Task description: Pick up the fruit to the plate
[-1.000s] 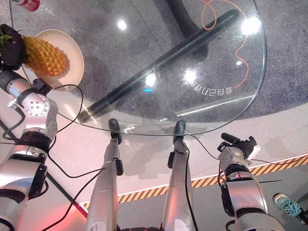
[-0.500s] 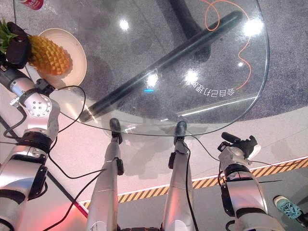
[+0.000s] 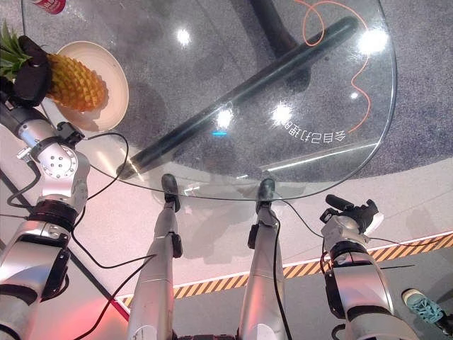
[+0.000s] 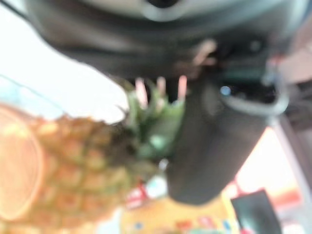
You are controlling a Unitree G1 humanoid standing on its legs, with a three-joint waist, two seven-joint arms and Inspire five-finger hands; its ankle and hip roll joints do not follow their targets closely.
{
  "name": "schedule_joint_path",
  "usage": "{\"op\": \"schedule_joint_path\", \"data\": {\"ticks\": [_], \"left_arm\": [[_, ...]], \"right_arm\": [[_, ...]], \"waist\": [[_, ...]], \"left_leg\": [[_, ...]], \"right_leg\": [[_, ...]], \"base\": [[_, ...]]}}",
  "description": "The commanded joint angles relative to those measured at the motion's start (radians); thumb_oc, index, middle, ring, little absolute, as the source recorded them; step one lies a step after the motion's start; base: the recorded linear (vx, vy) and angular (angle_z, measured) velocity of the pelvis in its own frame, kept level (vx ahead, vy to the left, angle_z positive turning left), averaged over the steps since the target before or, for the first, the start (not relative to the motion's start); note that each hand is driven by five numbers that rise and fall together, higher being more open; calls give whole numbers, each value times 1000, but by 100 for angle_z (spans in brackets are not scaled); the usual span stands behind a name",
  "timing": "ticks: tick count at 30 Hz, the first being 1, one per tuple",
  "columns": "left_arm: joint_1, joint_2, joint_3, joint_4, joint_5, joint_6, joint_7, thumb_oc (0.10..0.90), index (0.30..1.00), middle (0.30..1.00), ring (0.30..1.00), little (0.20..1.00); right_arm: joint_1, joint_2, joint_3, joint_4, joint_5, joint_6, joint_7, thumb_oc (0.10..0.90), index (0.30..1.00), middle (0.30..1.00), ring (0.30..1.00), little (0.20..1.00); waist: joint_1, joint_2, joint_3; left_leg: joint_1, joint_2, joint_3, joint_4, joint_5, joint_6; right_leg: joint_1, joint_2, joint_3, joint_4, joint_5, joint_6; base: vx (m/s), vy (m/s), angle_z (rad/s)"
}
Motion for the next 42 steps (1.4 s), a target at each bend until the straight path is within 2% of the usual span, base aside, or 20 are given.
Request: {"op": "schedule_joint_path", "data": {"ticks": [1,42], "left_arm": [[-53,15,44,-13,-6,-89,-3,800,900,900,900,900],[109,-48,41,-99,-20,-93,-129,800,900,900,900,900]], "right_arm": [[53,-30,-3,53,-26,-27,-48,800,900,900,900,900],[62,-35,-29,57,-26,-33,-51,800,900,900,900,900]], "waist": [[33,-34,-23],[69,-19,-23]], "left_leg": [[-22,0,-24,131,-147,-18],[-6,-10,-33,136,-154,-12]], "right_leg": [[64,29,-72,-159,108,-30],[86,10,-94,-159,111,-23]], "base": [[0,0,0],[0,0,0]]}}
